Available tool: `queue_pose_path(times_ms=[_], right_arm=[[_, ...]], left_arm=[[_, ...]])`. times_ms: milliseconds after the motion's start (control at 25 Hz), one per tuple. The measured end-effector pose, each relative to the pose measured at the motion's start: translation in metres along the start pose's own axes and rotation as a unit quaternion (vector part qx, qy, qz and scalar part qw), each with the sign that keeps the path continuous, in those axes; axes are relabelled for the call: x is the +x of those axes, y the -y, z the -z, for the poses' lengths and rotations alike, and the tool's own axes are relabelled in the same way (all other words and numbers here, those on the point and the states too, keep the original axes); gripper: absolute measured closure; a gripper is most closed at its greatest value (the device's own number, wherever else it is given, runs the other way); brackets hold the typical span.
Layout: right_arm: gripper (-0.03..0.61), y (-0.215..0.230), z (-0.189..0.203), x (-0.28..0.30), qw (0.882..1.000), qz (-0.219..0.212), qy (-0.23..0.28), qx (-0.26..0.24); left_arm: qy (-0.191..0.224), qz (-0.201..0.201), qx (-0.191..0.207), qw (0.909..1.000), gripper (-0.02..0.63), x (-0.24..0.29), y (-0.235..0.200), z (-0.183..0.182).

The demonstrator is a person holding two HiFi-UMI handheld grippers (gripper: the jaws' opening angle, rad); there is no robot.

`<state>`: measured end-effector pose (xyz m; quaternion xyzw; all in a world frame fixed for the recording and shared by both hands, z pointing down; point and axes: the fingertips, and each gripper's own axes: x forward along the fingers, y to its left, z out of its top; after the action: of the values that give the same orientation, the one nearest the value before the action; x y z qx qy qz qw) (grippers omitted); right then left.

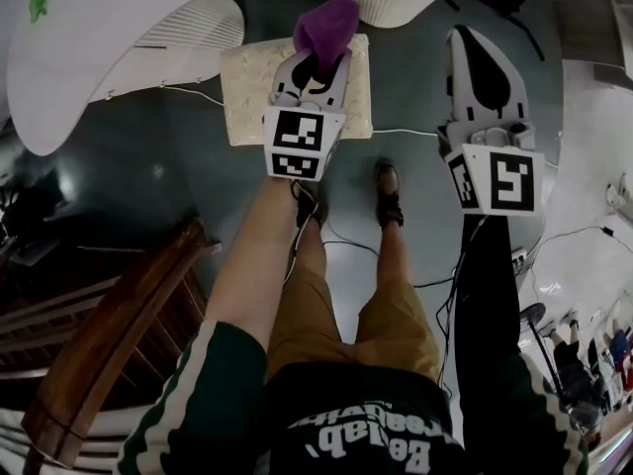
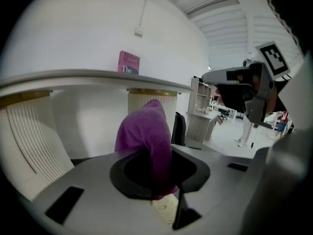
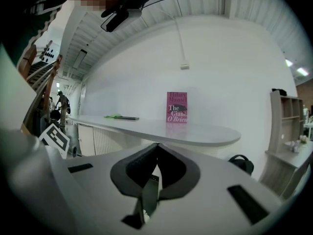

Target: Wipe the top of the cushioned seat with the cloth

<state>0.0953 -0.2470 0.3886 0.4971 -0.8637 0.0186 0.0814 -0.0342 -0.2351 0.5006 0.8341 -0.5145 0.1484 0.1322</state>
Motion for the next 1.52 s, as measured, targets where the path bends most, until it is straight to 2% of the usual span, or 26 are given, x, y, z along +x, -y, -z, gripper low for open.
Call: queue_pose_path(times_ms=[160, 320, 440, 560, 640, 880, 1080, 1520], right_arm=[[0.571, 0.000, 0.012, 0.001, 1.000, 0.002, -0.009, 0.005], [0.571, 0.004, 0.022, 0.000, 1.000, 0.005, -0.017, 0.014], [0.571, 0.005, 0.027, 0.001, 1.000, 0.006, -0.021, 0.019], [0.571, 0.005, 0.034, 0.001, 0.999, 0.005, -0.030, 0.022], [0.571, 0.006, 0.039, 0.001, 0.999, 0.004, -0.035, 0.022], [0.571, 0.007, 0.049, 0.001, 0.999, 0.005, -0.044, 0.023], [0.571, -0.003, 0.050, 0.008, 0.998, -0.003, -0.049, 0.025], [0.571, -0.056, 0.048, 0.041, 0.998, -0.034, -0.051, 0.014]], left_arm=[[-0.065, 0.011, -0.008, 0.9978, 0.520, 0.031, 0.011, 0.034], [-0.131, 0.011, -0.050, 0.9901, 0.520, 0.055, 0.017, 0.070], [-0.186, 0.021, -0.092, 0.9780, 0.520, 0.066, 0.023, 0.105], [-0.251, 0.028, -0.135, 0.9581, 0.520, 0.068, 0.032, 0.145], [-0.274, 0.019, -0.154, 0.9491, 0.520, 0.068, 0.031, 0.161], [-0.269, -0.001, -0.162, 0.9494, 0.520, 0.066, 0.017, 0.165], [-0.277, -0.023, -0.173, 0.9449, 0.520, 0.053, -0.010, 0.173], [-0.283, -0.104, -0.175, 0.9371, 0.520, -0.013, -0.137, 0.198]])
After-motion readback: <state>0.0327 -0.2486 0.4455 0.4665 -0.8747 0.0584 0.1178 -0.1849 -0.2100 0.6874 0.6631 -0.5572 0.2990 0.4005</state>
